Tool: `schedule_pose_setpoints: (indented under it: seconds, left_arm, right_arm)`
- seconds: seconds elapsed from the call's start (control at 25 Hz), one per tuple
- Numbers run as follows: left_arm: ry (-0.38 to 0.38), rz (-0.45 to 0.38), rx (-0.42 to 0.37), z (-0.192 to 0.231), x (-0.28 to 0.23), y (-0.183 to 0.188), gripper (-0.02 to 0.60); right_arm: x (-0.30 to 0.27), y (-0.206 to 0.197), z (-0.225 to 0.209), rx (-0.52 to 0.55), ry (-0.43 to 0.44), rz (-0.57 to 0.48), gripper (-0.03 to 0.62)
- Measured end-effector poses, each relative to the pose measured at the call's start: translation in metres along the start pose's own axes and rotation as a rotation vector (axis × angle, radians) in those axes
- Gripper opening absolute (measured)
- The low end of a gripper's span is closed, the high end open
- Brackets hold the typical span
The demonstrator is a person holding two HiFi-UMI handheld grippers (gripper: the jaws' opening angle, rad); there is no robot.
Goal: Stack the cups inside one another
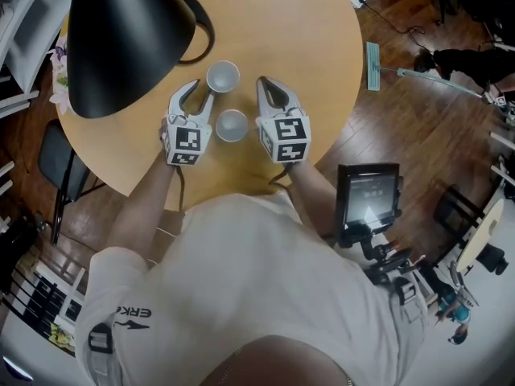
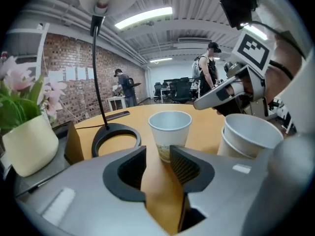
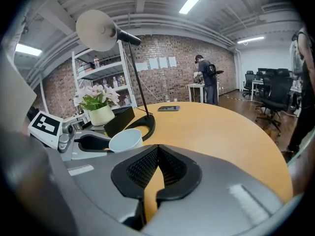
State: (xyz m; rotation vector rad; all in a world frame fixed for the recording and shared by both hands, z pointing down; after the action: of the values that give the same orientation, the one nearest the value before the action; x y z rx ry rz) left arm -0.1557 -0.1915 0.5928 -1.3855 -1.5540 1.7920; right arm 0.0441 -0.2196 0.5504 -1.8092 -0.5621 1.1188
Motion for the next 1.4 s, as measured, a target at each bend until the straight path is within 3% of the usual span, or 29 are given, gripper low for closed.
schedule_pose_setpoints:
  seconds: [0.12,0.36,0.48,0.72,0.84,1.0,1.12,1.4]
  left_arm:
    - [-0.078,0.004,-0.035,0.001,-0.008,-0.003,0.24]
    - [-0.171,0.023,-0.082,0.004,-0.017,-0.005,0.296]
    - [-0.211,0.029,-0.118,0.004,-0.02,-0.004,0.313]
    - [-0.286,0.022,-0.184,0.003,-0.024,0.0,0.314]
    - [-0.309,0.014,-0.23,0.002,-0.028,0.002,0.314]
    - [-0.299,0.0,-0.24,0.004,-0.027,0.007,0.262]
    - [-0.286,-0.007,-0.24,0.005,-0.027,0.011,0.262]
    - [-0.276,-0.03,-0.279,0.002,-0.03,0.023,0.262]
  right_arm:
    - [-0.006,-0.006,0.0,0.03,0.018,0.038,0.014]
    - [-0.019,-0.02,0.007,0.128,0.127,0.132,0.028]
    - [-0.028,-0.022,0.016,0.23,0.217,0.179,0.175]
    - [-0.045,-0.022,0.029,0.411,0.354,0.209,0.249]
    - [-0.051,-0.023,0.034,0.435,0.399,0.228,0.262]
    - [-0.052,-0.018,0.042,0.457,0.391,0.203,0.211]
    - [-0.05,-0.015,0.045,0.467,0.389,0.188,0.176]
    - [-0.044,-0.005,0.04,0.555,0.377,0.158,0.179]
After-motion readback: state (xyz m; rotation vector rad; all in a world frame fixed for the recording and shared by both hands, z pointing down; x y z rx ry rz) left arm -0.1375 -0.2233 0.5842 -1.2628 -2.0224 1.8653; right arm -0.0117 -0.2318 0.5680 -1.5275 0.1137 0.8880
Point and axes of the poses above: the fingertips, and each gripper's own axes: x backward along the fingers, z to its left, y out of its top, the point moved 9 cm from there along x, backward along the fingers, and after that the axes turned 8 degrees about -z, right-handed, at the moved point
